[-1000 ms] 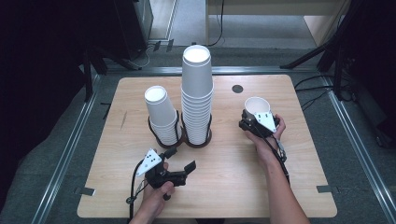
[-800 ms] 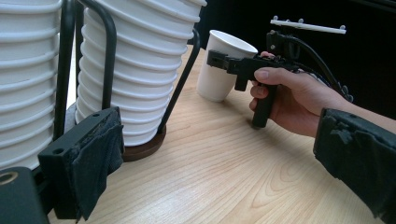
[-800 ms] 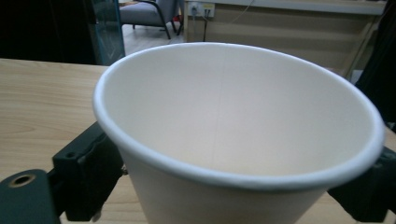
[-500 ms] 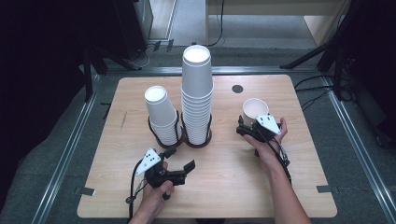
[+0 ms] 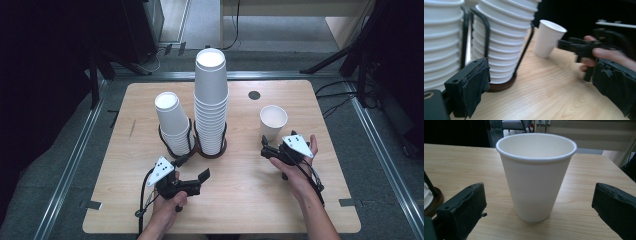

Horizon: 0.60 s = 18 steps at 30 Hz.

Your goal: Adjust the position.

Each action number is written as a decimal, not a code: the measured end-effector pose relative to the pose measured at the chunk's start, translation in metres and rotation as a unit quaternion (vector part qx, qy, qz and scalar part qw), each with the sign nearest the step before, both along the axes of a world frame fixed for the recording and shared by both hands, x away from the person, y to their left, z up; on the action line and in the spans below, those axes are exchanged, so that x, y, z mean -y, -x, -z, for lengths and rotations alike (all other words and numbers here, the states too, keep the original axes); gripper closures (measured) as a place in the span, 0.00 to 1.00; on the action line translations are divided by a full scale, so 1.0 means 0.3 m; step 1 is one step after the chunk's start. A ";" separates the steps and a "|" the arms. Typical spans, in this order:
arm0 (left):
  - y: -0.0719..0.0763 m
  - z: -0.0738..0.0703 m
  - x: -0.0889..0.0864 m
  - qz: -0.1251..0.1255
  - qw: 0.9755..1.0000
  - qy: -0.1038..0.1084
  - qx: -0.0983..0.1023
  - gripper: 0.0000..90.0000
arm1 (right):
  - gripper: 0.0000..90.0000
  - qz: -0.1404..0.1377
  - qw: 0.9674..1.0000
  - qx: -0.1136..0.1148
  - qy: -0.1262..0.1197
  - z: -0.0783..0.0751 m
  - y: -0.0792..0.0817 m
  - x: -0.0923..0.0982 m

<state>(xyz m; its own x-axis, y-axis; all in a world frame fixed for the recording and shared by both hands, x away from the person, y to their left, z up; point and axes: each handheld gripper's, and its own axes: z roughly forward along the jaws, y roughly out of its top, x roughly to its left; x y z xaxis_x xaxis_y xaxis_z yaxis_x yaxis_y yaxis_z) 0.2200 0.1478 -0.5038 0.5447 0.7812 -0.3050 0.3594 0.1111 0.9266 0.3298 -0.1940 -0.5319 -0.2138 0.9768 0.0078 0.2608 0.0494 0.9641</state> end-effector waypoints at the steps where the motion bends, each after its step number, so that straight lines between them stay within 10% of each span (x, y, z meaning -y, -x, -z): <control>1: -0.001 -0.005 0.003 -0.008 1.000 -0.010 0.000 0.02 | 0.00 0.001 1.000 0.002 -0.001 -0.007 0.008 0.004; 18: -0.037 -0.095 0.072 -0.059 0.997 -0.038 0.032 0.01 | 0.00 -0.067 0.992 0.085 -0.071 -0.371 0.167 -0.104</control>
